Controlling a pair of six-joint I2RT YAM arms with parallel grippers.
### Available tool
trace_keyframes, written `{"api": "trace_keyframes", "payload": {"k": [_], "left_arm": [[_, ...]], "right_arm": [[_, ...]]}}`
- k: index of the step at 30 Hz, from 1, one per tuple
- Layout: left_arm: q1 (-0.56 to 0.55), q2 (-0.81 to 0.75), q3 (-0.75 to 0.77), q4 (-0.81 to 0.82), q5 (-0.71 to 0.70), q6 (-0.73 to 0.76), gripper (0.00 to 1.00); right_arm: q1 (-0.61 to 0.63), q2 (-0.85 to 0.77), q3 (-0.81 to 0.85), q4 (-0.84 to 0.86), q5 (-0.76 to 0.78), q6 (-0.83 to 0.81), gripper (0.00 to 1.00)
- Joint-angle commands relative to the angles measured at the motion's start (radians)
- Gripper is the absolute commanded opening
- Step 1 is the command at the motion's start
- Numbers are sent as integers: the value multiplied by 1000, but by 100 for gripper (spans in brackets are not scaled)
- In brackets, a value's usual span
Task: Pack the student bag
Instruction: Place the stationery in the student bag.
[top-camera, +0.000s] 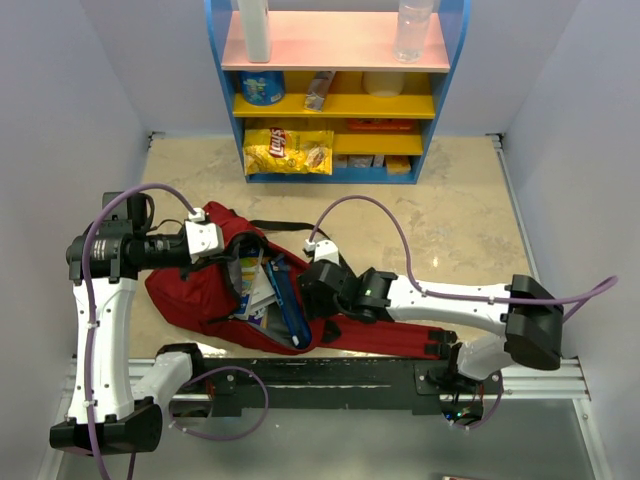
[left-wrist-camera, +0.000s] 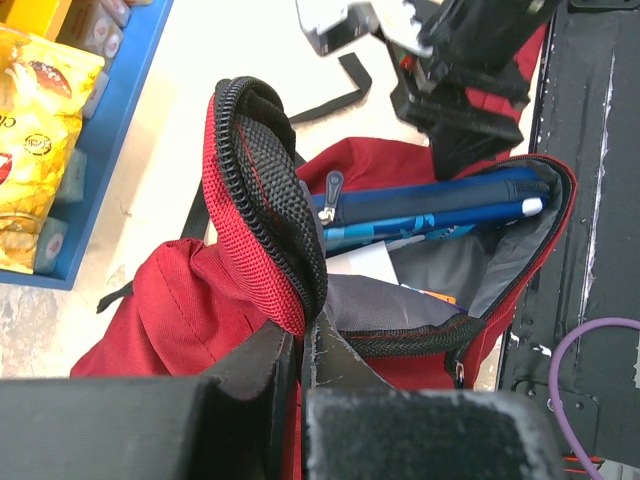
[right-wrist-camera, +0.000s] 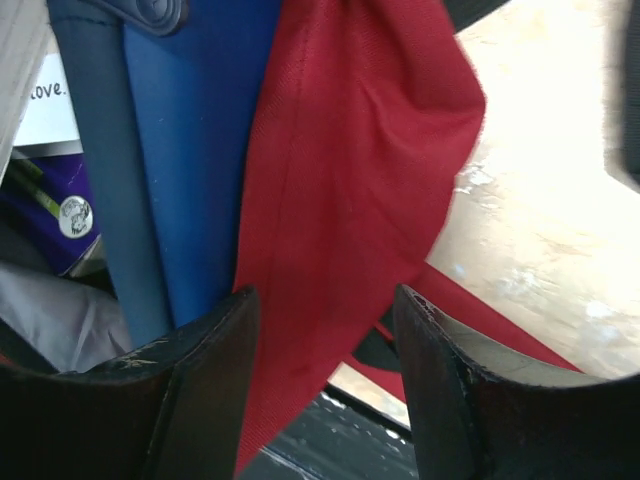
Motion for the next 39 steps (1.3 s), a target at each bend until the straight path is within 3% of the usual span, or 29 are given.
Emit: {"api": "trace_keyframes", "payload": {"k": [1, 12, 23, 25, 27, 28, 29, 34, 39], "left_arm": [[-6, -36, 52, 88, 130, 25, 0], [-6, -37, 32, 86, 126, 37, 0], [-4, -40, 34, 88, 119, 40, 0], [-4, -42, 34, 86, 121, 38, 0], [-4, -39, 37, 86, 121, 38, 0], [-4, -37, 40, 86, 120, 37, 0], [-4, -39, 41, 86, 118, 38, 0], [-4, -31, 57, 99, 136, 22, 0], [-4, -28, 70, 181, 164, -61, 0]], "right_arm": [[12, 29, 33, 42, -3, 31, 59], [69, 25, 110, -42, 102, 68, 57], [86, 229, 168, -107, 97, 62, 56], [86, 265, 180, -122, 120, 65, 49], [86, 258, 199, -150, 149, 75, 34], [86, 244, 206, -162, 184, 80, 9], [86, 227, 228, -192, 210, 94, 0], [85, 94, 370, -288, 382, 77, 0], [86, 23, 449, -291, 424, 73, 0]]}}
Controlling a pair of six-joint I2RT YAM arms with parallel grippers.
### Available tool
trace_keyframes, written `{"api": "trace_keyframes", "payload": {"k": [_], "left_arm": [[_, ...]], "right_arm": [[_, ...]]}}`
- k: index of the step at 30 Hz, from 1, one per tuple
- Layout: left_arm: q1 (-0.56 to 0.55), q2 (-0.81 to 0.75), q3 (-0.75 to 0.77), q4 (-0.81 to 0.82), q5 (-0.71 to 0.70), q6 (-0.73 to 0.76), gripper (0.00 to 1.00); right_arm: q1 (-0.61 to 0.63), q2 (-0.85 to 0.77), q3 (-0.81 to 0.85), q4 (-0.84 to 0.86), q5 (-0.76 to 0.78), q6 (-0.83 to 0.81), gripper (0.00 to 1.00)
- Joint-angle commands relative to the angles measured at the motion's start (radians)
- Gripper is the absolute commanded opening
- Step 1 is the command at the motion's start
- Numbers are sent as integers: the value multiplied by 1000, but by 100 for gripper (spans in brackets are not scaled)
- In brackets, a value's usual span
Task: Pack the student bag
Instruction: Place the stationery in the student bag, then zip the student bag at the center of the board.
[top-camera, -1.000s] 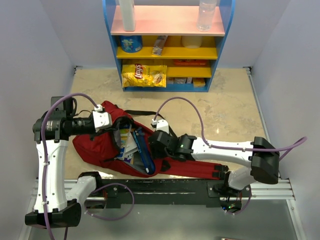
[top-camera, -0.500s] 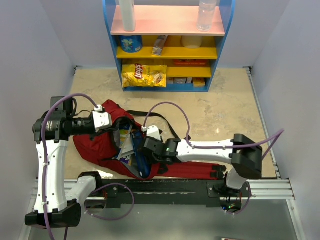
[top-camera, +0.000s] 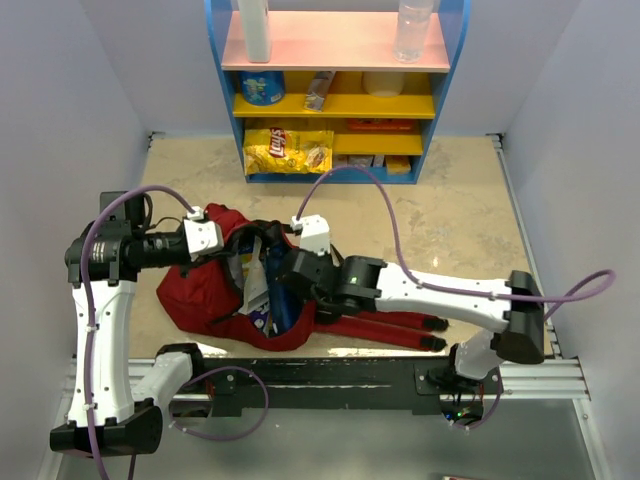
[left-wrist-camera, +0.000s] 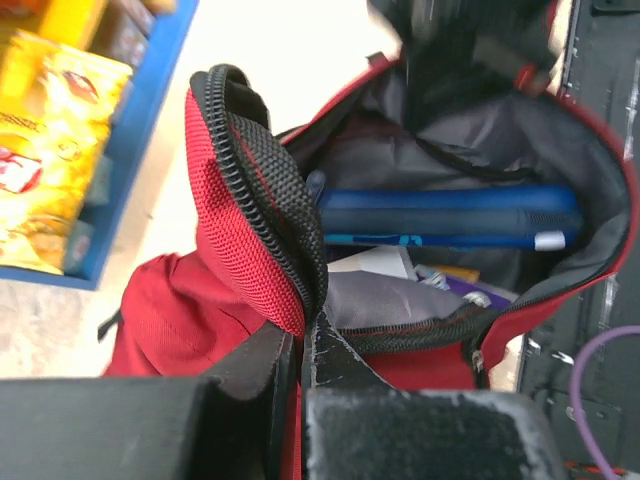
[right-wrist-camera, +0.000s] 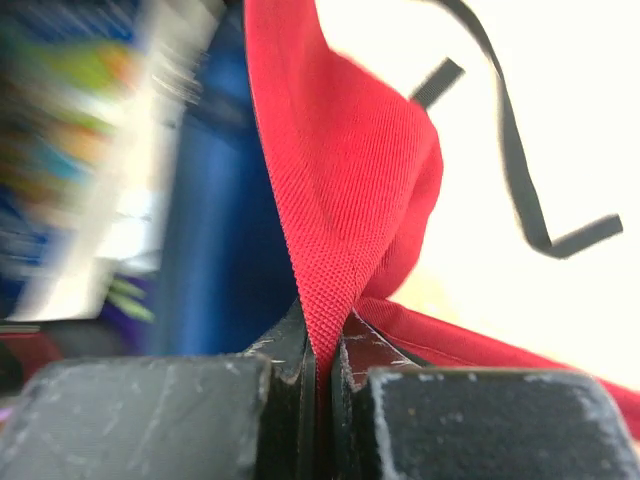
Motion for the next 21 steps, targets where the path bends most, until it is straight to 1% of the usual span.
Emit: {"api": "trace_keyframes", "payload": {"k": [1, 5, 6, 8, 9, 10, 11, 12, 13, 14, 15, 17, 18, 19, 20, 21], "left_arm": [[-4, -19, 69, 138, 174, -39, 0], [-4, -25, 37, 136, 191, -33, 0], [-4, -25, 17, 136, 211, -34, 0], [-6, -22, -5, 141, 235, -36, 1], [-6, -13, -26, 146, 238, -36, 2], [-9, -9, -37, 147, 241, -37, 3], [-10, -1, -46, 144, 247, -34, 4], [-13, 14, -61, 135, 251, -16, 4], [-18, 24, -69, 95, 258, 7, 5], [-22, 30, -81, 71, 270, 59, 6], [-36, 42, -86, 52, 277, 73, 6], [-59, 47, -100, 50, 295, 62, 11], [-102, 50, -115, 51, 301, 55, 14], [-126, 48, -121, 87, 309, 30, 23], [-153, 50, -127, 124, 315, -11, 29], [-183, 45, -140, 168, 314, -118, 33]], "right_arm": [[2, -116, 44, 43, 104, -8, 0], [2, -84, -44, 10, 42, 88, 0], [2, -85, -67, 13, 16, 102, 5], [1, -106, -150, 40, 4, 134, 21], [-10, -117, -174, 49, -10, 138, 27], [-20, -125, -214, 57, -14, 142, 35], [-34, -136, -230, 54, -18, 142, 41], [-66, -145, -245, 53, -30, 138, 51], [-88, -151, -267, 42, -34, 139, 56], [-103, -174, -274, 37, -36, 138, 59], [-129, -188, -280, 36, -34, 133, 62], [-146, -215, -285, 33, -27, 113, 67], [-152, -234, -279, 27, -22, 102, 69], [-152, -243, -253, 1, -2, 98, 72], [-152, -249, -242, -6, -1, 90, 73], [-151, -270, -232, -12, 4, 83, 73]]}}
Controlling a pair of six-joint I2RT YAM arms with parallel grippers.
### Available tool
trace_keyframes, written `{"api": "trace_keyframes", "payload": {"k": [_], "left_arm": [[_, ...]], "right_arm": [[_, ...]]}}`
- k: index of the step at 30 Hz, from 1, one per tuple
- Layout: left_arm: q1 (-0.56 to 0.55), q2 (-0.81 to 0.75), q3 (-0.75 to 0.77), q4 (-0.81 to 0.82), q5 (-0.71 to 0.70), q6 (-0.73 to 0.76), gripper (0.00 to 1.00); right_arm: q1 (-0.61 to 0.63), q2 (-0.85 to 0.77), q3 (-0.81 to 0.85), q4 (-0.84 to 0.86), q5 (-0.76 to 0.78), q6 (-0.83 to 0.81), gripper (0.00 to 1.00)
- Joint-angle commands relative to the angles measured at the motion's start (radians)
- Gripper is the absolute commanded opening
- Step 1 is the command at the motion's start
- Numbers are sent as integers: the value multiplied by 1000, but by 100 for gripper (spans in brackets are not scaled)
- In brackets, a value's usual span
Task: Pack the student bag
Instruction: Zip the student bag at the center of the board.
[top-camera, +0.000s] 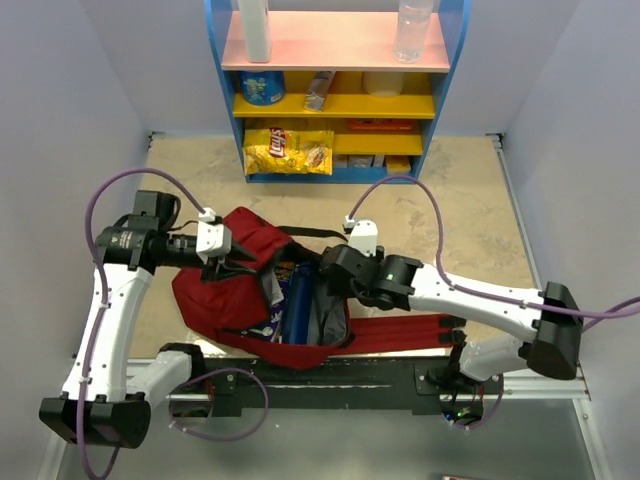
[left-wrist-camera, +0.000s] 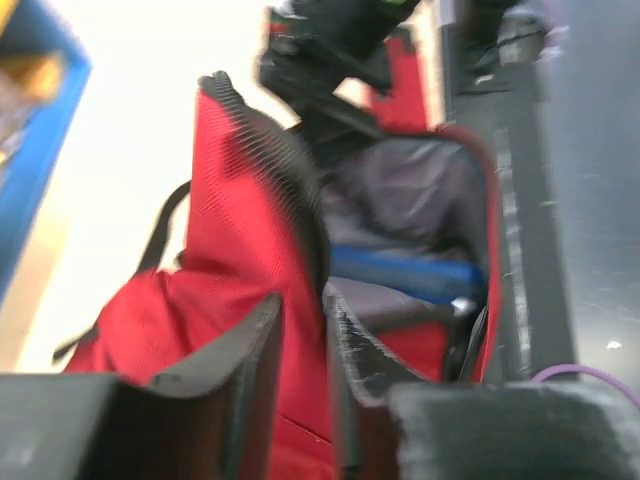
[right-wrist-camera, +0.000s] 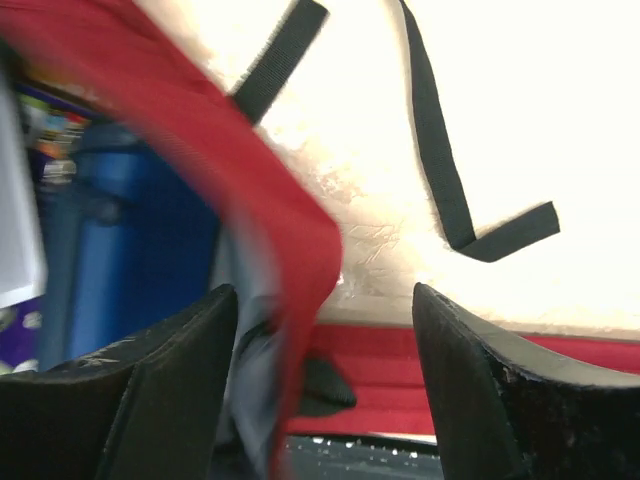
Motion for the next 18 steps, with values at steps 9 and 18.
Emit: {"api": "trace_keyframes", "payload": {"k": [9, 18], "left_arm": [[-290, -37, -102, 534, -25, -524, 100], [-221, -124, -19, 367, -471, -406, 100]], "right_arm": [[152, -227, 108, 23, 77, -94, 71], [426, -226, 294, -396, 286, 185, 63]]}}
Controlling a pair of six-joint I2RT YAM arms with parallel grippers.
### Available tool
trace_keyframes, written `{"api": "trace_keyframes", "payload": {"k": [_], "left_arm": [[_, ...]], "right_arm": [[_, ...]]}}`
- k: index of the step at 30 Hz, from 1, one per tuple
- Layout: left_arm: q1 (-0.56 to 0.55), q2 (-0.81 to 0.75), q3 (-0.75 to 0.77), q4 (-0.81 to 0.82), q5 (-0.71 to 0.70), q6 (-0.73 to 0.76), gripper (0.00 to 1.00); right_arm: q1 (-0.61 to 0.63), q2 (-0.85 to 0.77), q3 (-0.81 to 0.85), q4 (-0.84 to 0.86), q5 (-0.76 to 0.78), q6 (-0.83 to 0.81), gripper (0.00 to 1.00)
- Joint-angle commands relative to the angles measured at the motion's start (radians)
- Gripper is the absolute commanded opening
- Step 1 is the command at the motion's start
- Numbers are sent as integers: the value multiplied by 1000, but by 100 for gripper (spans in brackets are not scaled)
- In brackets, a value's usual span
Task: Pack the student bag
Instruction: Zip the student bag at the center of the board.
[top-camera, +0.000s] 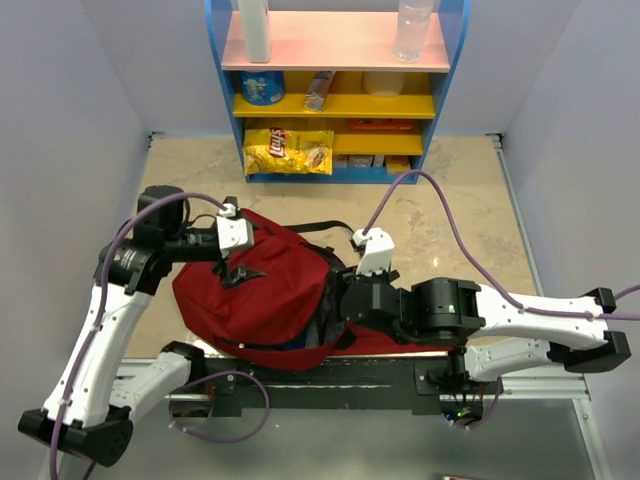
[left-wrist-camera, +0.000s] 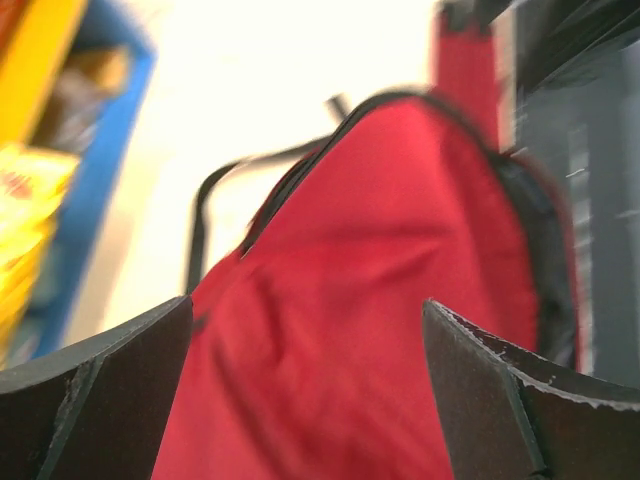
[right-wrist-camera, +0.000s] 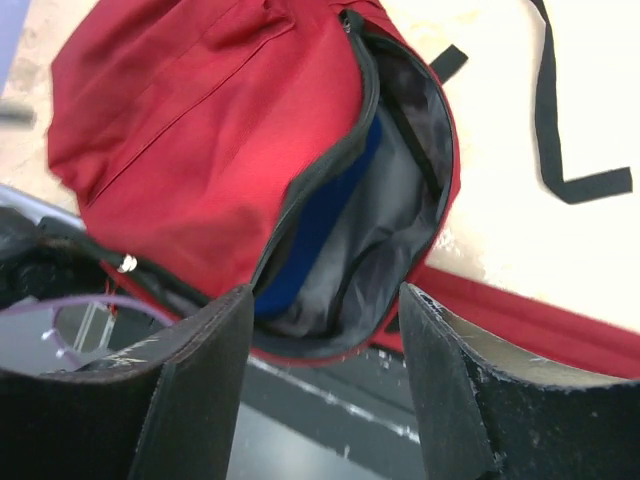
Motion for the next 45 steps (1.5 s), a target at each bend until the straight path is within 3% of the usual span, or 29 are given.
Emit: {"api": "trace_keyframes", "payload": {"k": [1, 4, 7, 10, 11, 12, 13, 15, 16, 19, 21, 25, 29, 36, 45], "left_arm": [[71, -64, -19, 8, -214, -2, 100], [244, -38, -67, 36, -168, 1, 100], [348, 18, -76, -17, -108, 50, 100], [366, 32, -126, -43, -106, 108, 100], [366, 25, -168, -36, -108, 116, 100], [366, 8, -188, -30, -107, 132, 100], [366, 3, -205, -16, -103, 143, 100], [366, 2, -231, -5, -102, 157, 100], [366, 6, -232, -7, -103, 159, 100], [368, 19, -225, -8, -99, 153, 100], [371, 9, -226, 10, -97, 124, 100], [384, 0, -210, 61, -94, 62, 100], [417, 12, -176, 65, -85, 50, 100], [457, 39, -156, 47, -51, 64, 100], [475, 51, -150, 39, -24, 68, 100]], "right_arm": [[134, 7, 120, -249, 193, 173, 64], [229, 90, 209, -290, 258, 123, 70], [277, 170, 255, -176, 282, -35, 71], [292, 225, 397, -498, 423, 197, 70], [309, 204, 398, -501, 436, 207, 61], [314, 167, 386, -498, 439, 246, 60], [317, 111, 338, -390, 434, 192, 59], [317, 74, 250, -100, 310, -94, 62], [317, 70, 182, 143, 260, -308, 64], [315, 179, 189, 378, 78, -541, 70], [280, 303, 243, 421, -10, -609, 70], [161, 415, 194, 634, -361, -629, 64], [90, 501, 149, 757, -504, -634, 64], [79, 528, -4, 1022, -567, -667, 63], [64, 570, -36, 1064, -558, -664, 53]]}}
